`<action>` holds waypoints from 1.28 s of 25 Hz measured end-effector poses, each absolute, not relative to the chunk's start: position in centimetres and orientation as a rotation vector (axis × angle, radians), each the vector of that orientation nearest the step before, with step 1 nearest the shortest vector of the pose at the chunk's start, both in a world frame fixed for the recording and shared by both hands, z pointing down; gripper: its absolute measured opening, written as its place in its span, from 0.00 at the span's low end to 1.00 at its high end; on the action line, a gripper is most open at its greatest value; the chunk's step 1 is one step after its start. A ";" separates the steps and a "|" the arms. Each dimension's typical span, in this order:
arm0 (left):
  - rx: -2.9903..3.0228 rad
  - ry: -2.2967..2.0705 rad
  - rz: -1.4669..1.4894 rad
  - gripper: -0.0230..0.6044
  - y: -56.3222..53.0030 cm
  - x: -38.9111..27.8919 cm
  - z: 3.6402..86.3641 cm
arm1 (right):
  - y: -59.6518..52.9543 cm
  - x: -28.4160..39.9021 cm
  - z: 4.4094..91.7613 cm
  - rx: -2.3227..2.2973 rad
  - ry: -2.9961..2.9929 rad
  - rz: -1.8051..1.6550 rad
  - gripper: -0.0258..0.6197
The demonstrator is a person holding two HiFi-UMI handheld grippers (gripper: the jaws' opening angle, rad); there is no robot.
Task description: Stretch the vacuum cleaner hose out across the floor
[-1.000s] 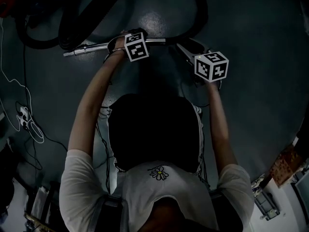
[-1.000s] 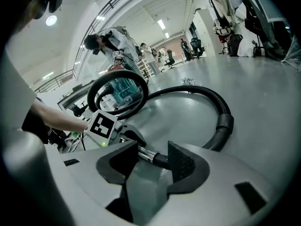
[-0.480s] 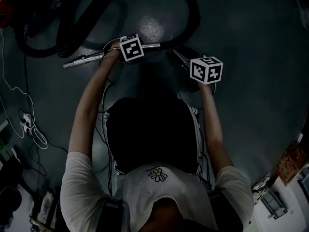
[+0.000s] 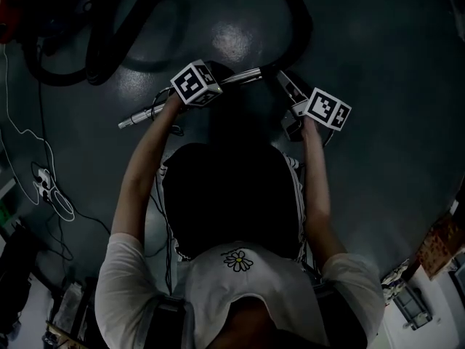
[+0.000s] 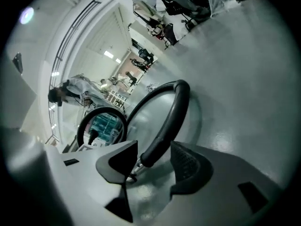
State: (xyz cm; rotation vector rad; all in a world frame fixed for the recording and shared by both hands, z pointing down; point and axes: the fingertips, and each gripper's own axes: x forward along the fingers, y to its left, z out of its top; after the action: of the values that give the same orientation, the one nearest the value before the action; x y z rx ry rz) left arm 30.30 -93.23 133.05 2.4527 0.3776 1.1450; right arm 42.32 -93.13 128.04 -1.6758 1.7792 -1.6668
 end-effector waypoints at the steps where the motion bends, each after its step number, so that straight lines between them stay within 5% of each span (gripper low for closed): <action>1: 2.456 0.379 1.142 0.32 -93.3 30.2 133.0 | -92.7 42.9 128.2 -1.704 1.764 -1.663 0.36; 14: 2.478 0.356 0.888 0.32 -94.0 31.1 126.3 | -100.7 40.3 124.0 -1.522 1.755 -1.480 0.30; 32: 2.462 0.180 0.580 0.32 -88.7 30.8 72.4 | -100.4 28.4 63.9 -1.473 2.638 -1.078 0.22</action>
State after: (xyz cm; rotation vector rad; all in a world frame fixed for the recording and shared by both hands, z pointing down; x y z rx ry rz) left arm 30.76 -88.68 72.43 2.4623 0.1799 0.5803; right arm 28.37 -100.39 63.95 -1.4735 2.6377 -1.0783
